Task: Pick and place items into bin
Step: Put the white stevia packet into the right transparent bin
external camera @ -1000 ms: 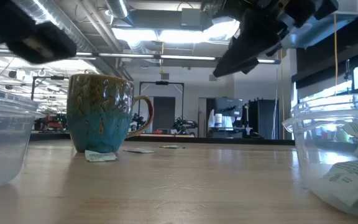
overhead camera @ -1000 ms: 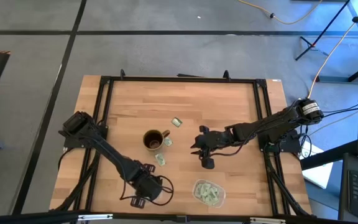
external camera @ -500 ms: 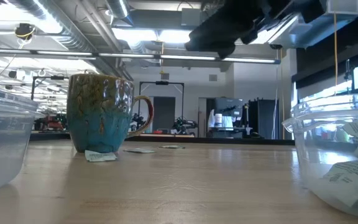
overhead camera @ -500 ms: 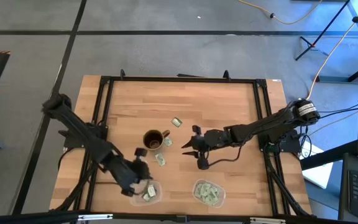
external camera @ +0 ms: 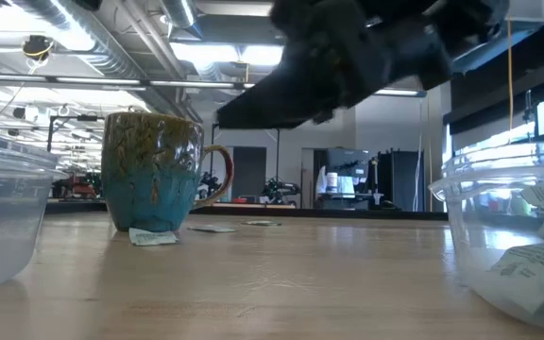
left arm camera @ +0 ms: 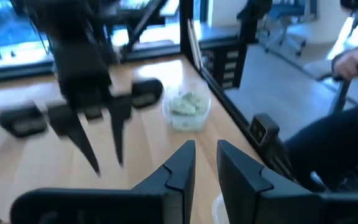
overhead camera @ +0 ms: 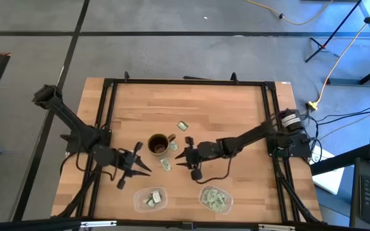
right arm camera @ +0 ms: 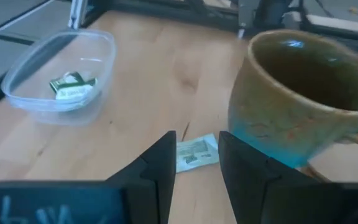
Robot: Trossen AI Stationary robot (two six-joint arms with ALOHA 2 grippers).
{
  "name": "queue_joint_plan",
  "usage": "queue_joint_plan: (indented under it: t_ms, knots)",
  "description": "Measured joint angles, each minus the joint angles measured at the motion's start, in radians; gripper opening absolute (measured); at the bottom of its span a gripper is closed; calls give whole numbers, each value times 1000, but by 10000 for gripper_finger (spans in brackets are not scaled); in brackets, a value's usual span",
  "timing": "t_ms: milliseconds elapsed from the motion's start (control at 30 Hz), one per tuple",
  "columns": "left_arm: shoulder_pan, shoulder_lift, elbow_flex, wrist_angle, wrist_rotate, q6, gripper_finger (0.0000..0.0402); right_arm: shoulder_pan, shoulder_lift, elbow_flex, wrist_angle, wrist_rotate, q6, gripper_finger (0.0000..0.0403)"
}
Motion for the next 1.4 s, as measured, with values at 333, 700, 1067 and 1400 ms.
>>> queue_joint_plan:
  t_ms: [333, 700, 1067, 1400]
  knots:
    - [0, -35, -67, 98, -10, 68, 61, 0, 226, 289, -289, -61, 7, 124]
    - [0, -35, -67, 95, -6, 61, 61, -1, 345, 457, -489, 37, 8, 124]
    - [0, -34, -67, 90, 0, 61, 61, -1, 338, 461, -609, 37, 63, 46]
    - [0, -34, -67, 90, 0, 60, 61, -1, 341, 458, -616, 37, 82, 3]
